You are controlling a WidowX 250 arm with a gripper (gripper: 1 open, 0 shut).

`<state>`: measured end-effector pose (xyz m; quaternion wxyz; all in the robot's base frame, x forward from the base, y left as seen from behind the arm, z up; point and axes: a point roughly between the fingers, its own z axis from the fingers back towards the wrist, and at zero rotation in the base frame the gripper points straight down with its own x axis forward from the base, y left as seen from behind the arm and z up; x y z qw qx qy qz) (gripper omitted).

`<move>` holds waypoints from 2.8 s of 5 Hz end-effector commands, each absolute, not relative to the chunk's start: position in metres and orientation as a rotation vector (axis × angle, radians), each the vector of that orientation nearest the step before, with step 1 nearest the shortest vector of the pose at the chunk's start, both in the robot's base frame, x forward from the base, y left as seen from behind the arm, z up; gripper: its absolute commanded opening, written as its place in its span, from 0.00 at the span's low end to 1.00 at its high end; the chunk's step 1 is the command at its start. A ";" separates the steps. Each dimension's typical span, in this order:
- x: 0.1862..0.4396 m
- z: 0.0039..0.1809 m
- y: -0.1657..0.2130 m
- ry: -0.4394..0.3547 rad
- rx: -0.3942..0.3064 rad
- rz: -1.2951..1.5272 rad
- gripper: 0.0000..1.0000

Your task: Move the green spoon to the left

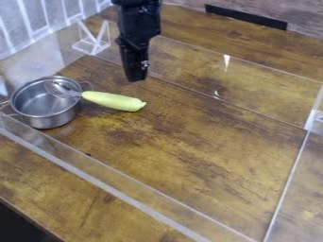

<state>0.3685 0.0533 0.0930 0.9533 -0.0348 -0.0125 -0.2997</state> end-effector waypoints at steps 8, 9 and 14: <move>0.350 0.090 0.062 -0.046 -0.141 -0.658 1.00; 0.349 0.092 0.067 -0.068 -0.151 -0.622 1.00; 0.366 0.120 0.066 -0.100 -0.172 -0.675 1.00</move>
